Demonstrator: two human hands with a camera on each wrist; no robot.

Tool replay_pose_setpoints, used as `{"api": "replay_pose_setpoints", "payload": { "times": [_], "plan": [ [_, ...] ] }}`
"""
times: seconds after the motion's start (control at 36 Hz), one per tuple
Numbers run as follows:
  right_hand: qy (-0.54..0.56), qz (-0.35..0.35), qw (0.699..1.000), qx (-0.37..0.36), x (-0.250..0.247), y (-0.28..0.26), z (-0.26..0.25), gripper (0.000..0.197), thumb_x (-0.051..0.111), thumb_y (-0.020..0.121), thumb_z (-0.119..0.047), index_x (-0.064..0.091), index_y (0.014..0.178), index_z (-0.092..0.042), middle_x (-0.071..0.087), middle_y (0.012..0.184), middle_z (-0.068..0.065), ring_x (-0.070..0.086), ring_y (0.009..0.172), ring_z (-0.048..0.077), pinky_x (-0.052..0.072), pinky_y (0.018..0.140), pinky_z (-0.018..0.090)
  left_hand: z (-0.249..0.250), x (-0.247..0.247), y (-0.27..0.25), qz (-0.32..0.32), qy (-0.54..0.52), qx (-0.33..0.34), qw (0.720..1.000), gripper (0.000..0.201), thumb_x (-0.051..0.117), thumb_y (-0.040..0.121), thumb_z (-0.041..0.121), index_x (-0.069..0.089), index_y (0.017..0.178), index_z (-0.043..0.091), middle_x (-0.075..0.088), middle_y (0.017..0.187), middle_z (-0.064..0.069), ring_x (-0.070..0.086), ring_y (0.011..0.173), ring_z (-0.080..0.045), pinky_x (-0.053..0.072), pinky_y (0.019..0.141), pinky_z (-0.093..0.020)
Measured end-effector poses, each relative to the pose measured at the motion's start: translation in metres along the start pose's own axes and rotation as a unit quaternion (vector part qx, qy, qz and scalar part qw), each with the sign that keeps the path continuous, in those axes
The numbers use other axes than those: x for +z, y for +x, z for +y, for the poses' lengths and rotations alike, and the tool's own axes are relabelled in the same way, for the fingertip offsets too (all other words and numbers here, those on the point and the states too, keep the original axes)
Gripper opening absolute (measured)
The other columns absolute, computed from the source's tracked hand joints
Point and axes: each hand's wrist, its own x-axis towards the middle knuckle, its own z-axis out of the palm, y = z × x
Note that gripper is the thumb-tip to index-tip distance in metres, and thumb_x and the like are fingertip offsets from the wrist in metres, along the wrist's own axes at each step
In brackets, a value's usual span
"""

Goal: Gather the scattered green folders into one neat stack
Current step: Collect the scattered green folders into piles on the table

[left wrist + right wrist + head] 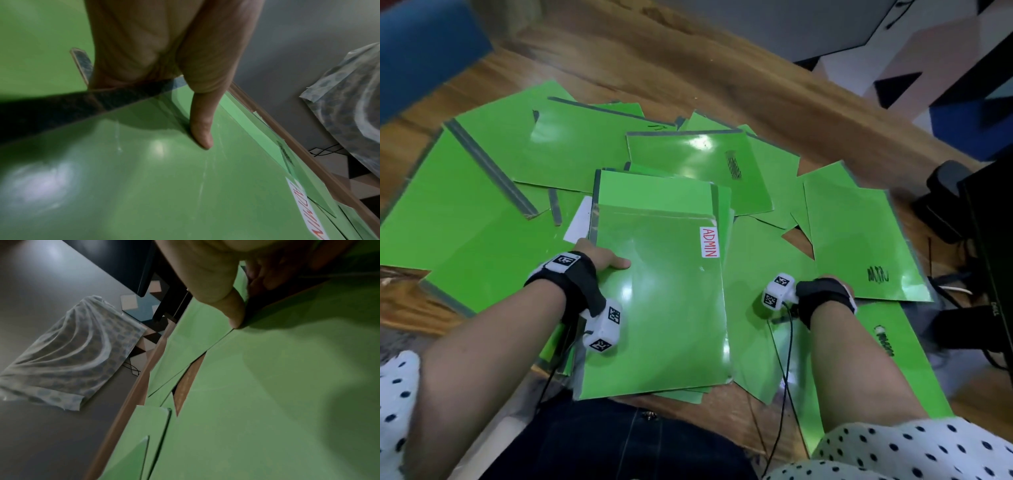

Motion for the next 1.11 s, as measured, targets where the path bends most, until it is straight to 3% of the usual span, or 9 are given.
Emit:
{"api": "replay_pose_setpoints", "payload": {
  "times": [0.11, 0.25, 0.36, 0.53, 0.69, 0.78, 0.89, 1.0, 1.11],
  "plan": [
    [0.16, 0.056, 0.985, -0.017, -0.002, 0.01, 0.004, 0.035, 0.05, 0.091, -0.021, 0.056, 0.115, 0.004, 0.058, 0.117, 0.02, 0.048, 0.087, 0.034, 0.047, 0.058, 0.024, 0.0, 0.0, -0.001, 0.0, 0.007, 0.002, 1.0, 0.096, 0.081, 0.072, 0.029, 0.026, 0.143, -0.003, 0.041, 0.141, -0.022, 0.044, 0.126, -0.038, 0.041, 0.099, -0.044],
    [0.553, 0.207, 0.806, -0.033, -0.024, -0.009, -0.013, 0.051, 0.035, 0.099, 0.0, 0.023, 0.148, -0.005, 0.033, 0.151, 0.012, 0.037, 0.135, 0.025, 0.03, 0.097, 0.016, -0.002, 0.0, 0.0, 0.002, 0.017, 0.008, 1.0, 0.092, 0.08, 0.073, 0.032, 0.03, 0.14, -0.006, 0.045, 0.138, -0.023, 0.048, 0.122, -0.038, 0.043, 0.094, -0.043],
    [0.475, 0.34, 0.784, -0.208, -0.043, -0.033, -0.022, 0.006, 0.044, 0.096, -0.008, 0.043, 0.09, -0.011, 0.044, 0.08, 0.003, 0.044, 0.081, 0.022, 0.03, 0.067, 0.019, -0.002, 0.001, -0.002, 0.006, 0.024, 0.02, 1.0, 0.092, 0.08, 0.073, 0.032, 0.03, 0.14, -0.006, 0.044, 0.139, -0.023, 0.048, 0.122, -0.038, 0.044, 0.094, -0.041],
    [0.382, 0.51, 0.676, -0.37, -0.075, -0.064, -0.028, 0.012, 0.042, 0.09, -0.004, 0.034, 0.084, -0.01, 0.038, 0.074, 0.011, 0.036, 0.068, 0.019, 0.019, 0.062, 0.022, -0.006, 0.001, -0.001, 0.007, 0.023, 0.032, 0.999, 0.096, 0.082, 0.069, 0.037, 0.032, 0.139, -0.006, 0.046, 0.137, -0.024, 0.05, 0.121, -0.038, 0.046, 0.096, -0.043],
    [0.473, 0.543, 0.561, -0.408, -0.1, -0.095, -0.028, 0.008, 0.034, 0.093, -0.005, 0.041, 0.092, -0.01, 0.032, 0.063, -0.014, 0.033, 0.051, 0.003, 0.025, 0.052, 0.021, -0.011, 0.001, 0.001, 0.008, 0.017, 0.043, 0.999, 0.096, 0.083, 0.067, 0.038, 0.034, 0.137, -0.007, 0.049, 0.135, -0.024, 0.051, 0.119, -0.039, 0.047, 0.095, -0.044],
    [0.527, 0.509, 0.577, -0.36, -0.106, -0.094, -0.023, 0.01, 0.034, 0.094, -0.003, 0.042, 0.097, -0.006, 0.035, 0.062, -0.011, 0.04, 0.048, -0.004, 0.028, 0.053, 0.023, -0.011, 0.002, 0.004, 0.015, 0.022, 0.052, 0.998, 0.098, 0.083, 0.066, 0.038, 0.034, 0.136, -0.009, 0.049, 0.134, -0.025, 0.051, 0.119, -0.039, 0.046, 0.096, -0.044],
    [0.52, 0.46, 0.649, -0.312, -0.089, -0.082, -0.014, 0.021, 0.035, 0.096, -0.004, 0.048, 0.106, 0.009, 0.044, 0.078, 0.01, 0.039, 0.068, 0.015, 0.029, 0.062, 0.03, -0.012, 0.002, 0.008, 0.016, 0.019, 0.059, 0.998, 0.095, 0.083, 0.067, 0.037, 0.036, 0.135, -0.01, 0.049, 0.134, -0.025, 0.05, 0.119, -0.039, 0.046, 0.096, -0.043],
    [0.486, 0.435, 0.683, -0.328, -0.053, -0.076, -0.01, 0.023, 0.033, 0.1, -0.009, 0.045, 0.114, 0.005, 0.034, 0.066, -0.009, 0.028, 0.054, 0.008, 0.024, 0.053, 0.025, -0.014, 0.003, 0.013, 0.012, 0.016, 0.062, 0.998, 0.098, 0.084, 0.067, 0.036, 0.033, 0.137, -0.009, 0.046, 0.137, -0.024, 0.048, 0.122, -0.039, 0.045, 0.097, -0.044],
    [0.49, 0.378, 0.731, -0.287, -0.027, -0.07, -0.011, 0.029, 0.033, 0.101, -0.017, 0.041, 0.122, 0.002, 0.039, 0.069, -0.002, 0.035, 0.058, 0.013, 0.022, 0.057, 0.027, -0.014, 0.004, 0.016, 0.008, 0.014, 0.062, 0.998, 0.1, 0.083, 0.067, 0.036, 0.03, 0.14, -0.007, 0.043, 0.14, -0.022, 0.047, 0.125, -0.037, 0.044, 0.099, -0.043]
  ]
}}
